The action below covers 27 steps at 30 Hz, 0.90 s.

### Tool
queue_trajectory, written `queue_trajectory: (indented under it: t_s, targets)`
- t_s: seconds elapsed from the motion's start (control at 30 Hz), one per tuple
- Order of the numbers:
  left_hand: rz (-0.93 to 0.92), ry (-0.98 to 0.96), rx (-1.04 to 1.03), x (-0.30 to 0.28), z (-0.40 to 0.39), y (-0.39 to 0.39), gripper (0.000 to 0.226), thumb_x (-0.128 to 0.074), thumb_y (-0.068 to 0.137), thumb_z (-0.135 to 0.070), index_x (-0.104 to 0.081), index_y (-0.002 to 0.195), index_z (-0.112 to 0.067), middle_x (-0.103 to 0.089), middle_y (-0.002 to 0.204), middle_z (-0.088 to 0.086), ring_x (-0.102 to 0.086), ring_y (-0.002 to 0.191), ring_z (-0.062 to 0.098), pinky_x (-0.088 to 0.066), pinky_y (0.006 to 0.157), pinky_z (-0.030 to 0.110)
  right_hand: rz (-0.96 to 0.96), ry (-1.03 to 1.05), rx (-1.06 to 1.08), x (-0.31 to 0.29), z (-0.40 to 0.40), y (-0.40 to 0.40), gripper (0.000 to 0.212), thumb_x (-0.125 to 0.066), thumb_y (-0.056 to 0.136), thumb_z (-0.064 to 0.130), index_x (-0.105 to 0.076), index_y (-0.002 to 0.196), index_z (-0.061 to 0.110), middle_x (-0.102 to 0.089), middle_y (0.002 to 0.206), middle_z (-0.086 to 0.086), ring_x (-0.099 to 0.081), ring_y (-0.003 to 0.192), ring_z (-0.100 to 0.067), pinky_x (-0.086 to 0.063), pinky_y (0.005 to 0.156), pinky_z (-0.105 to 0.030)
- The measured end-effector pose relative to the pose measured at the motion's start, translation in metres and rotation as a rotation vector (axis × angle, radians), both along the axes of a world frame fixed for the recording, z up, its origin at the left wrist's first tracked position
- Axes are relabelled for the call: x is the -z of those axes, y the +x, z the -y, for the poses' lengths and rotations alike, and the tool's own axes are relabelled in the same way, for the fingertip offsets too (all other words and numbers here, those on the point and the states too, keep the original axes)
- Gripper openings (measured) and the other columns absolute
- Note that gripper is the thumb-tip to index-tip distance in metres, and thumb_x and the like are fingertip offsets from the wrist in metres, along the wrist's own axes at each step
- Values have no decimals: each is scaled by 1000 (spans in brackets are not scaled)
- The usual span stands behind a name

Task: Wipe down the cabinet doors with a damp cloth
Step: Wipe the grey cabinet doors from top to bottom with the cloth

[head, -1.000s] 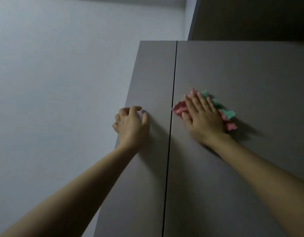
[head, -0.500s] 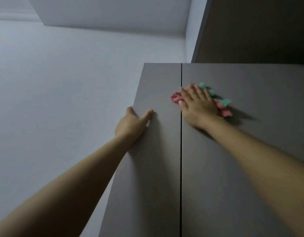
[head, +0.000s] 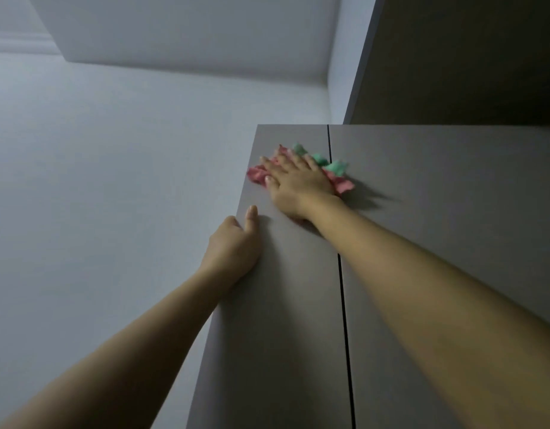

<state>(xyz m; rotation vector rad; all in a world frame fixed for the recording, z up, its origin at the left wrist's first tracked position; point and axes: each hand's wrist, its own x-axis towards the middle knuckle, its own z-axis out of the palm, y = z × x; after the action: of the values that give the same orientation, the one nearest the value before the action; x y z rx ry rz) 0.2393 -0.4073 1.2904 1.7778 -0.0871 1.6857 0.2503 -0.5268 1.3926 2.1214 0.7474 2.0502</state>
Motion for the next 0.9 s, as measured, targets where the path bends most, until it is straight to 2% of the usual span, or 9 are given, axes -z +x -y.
queue_trajectory:
  t_s: [0.1,0.2,0.27,0.47,0.53,0.67,0.73,0.8,0.9]
  targets:
    - [0,16,2,0,1,0,62,-23,98,-57,-53,116,-4,-56,122,18,-52,109,31,-31,80,31,21,-50,-15,-9,31,8,50,-10,103,40,-3,152,32,6,160,7,6,147,-13,4,120,-40]
    - [9,30,0,1,-1,2,63,-24,98,-58,-52,116,-5,-57,120,17,-52,110,32,-31,77,31,-67,264,35,-32,87,18,52,-7,102,43,-1,152,31,5,161,3,5,148,-15,4,120,-38]
    - [15,26,2,2,-2,2,62,-24,97,-58,-52,115,-5,-57,119,16,-52,110,32,-31,77,31,-65,355,58,-33,84,17,53,-8,102,43,-2,153,30,3,161,2,4,148,-17,5,120,-38]
    - [15,15,-17,0,1,-1,64,-25,98,-57,-53,116,-3,-57,119,19,-53,109,33,-32,78,31,59,-174,-42,34,44,10,50,-13,103,43,-4,151,37,4,159,11,7,147,-10,9,118,-35]
    - [17,12,-21,1,1,-1,63,-25,98,-57,-53,116,-3,-57,119,19,-52,109,33,-31,78,31,30,-155,-22,19,68,14,50,-13,103,43,-4,151,37,5,159,11,7,146,-9,7,117,-34]
    - [-10,3,-27,3,1,-1,62,-24,98,-57,-51,118,-5,-56,122,17,-51,113,33,-31,79,31,-46,212,36,-23,67,15,52,-10,102,43,-3,152,33,3,161,5,4,148,-15,6,118,-35]
    - [-27,3,-56,3,0,-2,60,-23,99,-57,-48,121,-7,-55,124,17,-51,114,33,-32,80,33,-22,166,10,-7,48,11,52,-12,103,42,-4,153,31,2,161,4,4,148,-15,6,118,-35]
    - [-50,4,-93,2,0,-4,58,-22,99,-56,-44,126,-10,-55,126,17,-51,115,34,-34,84,37,10,-7,-44,38,44,11,52,-13,103,43,-3,152,34,4,160,8,6,147,-13,8,118,-34]
    - [-59,-17,-143,5,5,-6,58,-22,99,-55,-27,144,-18,-44,139,16,-46,124,36,-35,98,43,64,-96,-86,88,81,19,53,-7,99,47,-2,151,38,8,157,15,9,146,-7,11,117,-32]
